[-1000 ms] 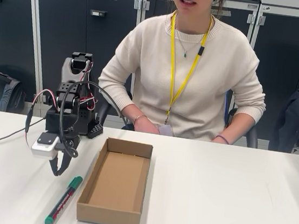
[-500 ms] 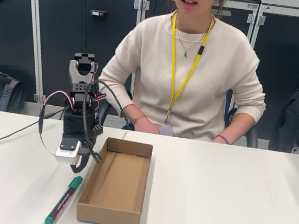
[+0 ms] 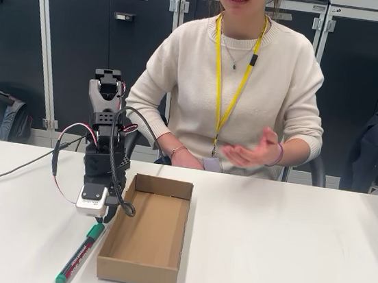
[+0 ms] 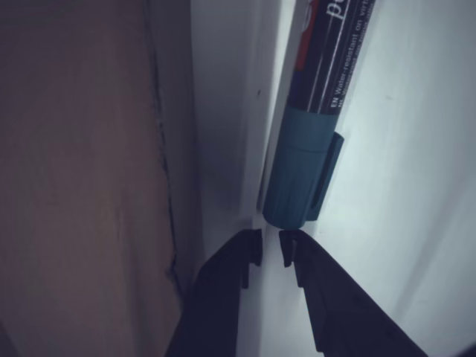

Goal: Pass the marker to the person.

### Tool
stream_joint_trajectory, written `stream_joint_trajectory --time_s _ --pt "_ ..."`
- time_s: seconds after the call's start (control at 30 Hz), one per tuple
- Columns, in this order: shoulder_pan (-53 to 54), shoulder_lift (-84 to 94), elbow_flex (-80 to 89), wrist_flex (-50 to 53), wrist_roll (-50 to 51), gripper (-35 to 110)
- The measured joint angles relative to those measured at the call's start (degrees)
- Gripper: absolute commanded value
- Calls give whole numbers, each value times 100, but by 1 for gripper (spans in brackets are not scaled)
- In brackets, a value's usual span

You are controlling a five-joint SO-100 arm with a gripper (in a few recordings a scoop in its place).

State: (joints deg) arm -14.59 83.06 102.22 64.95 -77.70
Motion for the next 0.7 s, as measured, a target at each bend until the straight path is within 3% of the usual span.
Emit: stream_joint_trajectory --time_s 0.7 --pt "-114 -211 -396 193 1011 22"
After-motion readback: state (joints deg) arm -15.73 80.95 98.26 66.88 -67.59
